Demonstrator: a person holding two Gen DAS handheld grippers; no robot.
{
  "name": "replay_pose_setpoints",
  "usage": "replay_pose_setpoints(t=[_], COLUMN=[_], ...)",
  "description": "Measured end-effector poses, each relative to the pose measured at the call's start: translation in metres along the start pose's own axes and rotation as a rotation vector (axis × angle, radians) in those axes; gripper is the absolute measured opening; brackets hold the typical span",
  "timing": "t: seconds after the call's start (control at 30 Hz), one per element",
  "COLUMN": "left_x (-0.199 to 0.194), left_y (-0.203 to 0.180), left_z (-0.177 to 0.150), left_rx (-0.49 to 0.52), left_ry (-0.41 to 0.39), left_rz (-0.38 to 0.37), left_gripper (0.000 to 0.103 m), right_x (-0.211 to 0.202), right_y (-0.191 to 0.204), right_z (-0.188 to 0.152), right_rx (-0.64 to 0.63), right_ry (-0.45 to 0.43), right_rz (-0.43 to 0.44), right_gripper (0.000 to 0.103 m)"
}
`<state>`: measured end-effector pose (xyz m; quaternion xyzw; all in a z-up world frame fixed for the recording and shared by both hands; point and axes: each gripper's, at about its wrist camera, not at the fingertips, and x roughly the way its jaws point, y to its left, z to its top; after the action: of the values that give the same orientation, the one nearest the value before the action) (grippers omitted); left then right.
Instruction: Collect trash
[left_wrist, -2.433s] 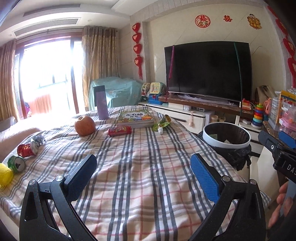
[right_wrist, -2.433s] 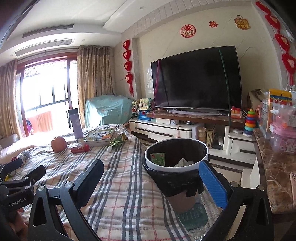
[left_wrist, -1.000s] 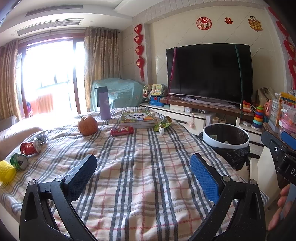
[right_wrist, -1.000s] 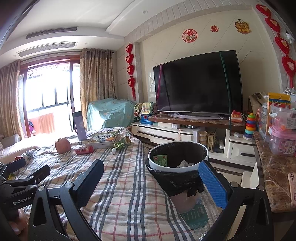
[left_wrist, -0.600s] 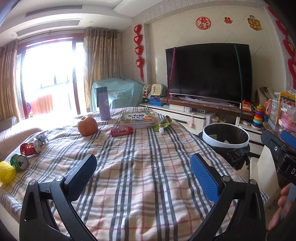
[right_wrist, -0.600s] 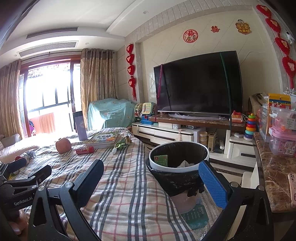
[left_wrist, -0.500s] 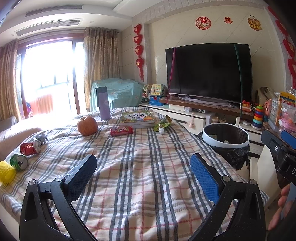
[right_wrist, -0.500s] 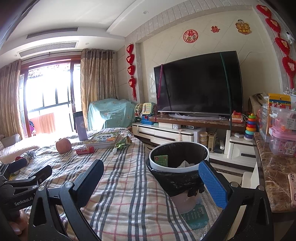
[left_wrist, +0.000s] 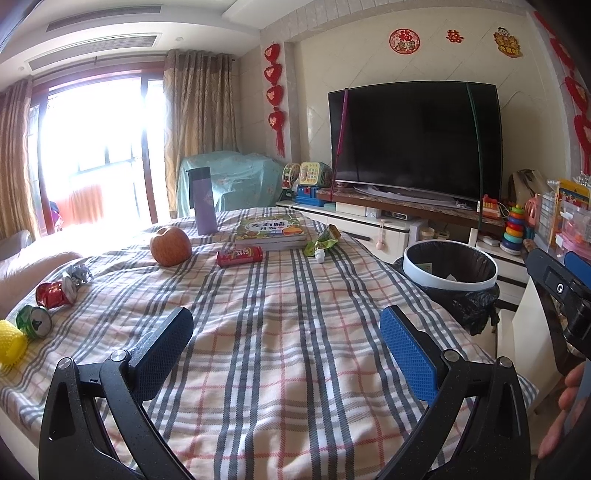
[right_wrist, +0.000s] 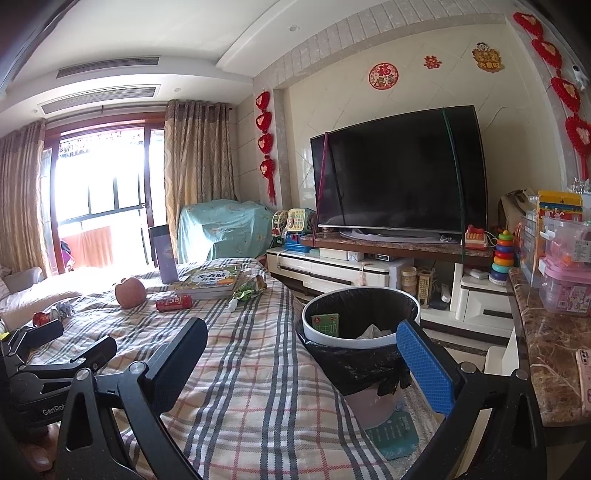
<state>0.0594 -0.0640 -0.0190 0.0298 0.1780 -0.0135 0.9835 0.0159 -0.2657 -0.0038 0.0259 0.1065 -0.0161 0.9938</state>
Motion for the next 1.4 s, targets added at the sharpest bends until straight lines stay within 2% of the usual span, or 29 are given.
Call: replay_pose_setpoints(t=[0.8, 1.4], left_x=[0.006, 0.013], left_y=[0.000, 0.004], left_z=[-0.001, -0.002], left_rx=[0.002, 0.000], left_ry=[0.008, 0.019], left_rz=[-0.008, -0.025], left_gripper=[0.103, 0.103], right_x=[0.002, 0.012], right_y=[0.002, 0.006], right_z=[0.000, -0.003], right_rx=[-0.006, 0.005], right_ry=[0.000, 0.031], right_rz=[0.014, 0.020], right_gripper=[0.103, 0.103])
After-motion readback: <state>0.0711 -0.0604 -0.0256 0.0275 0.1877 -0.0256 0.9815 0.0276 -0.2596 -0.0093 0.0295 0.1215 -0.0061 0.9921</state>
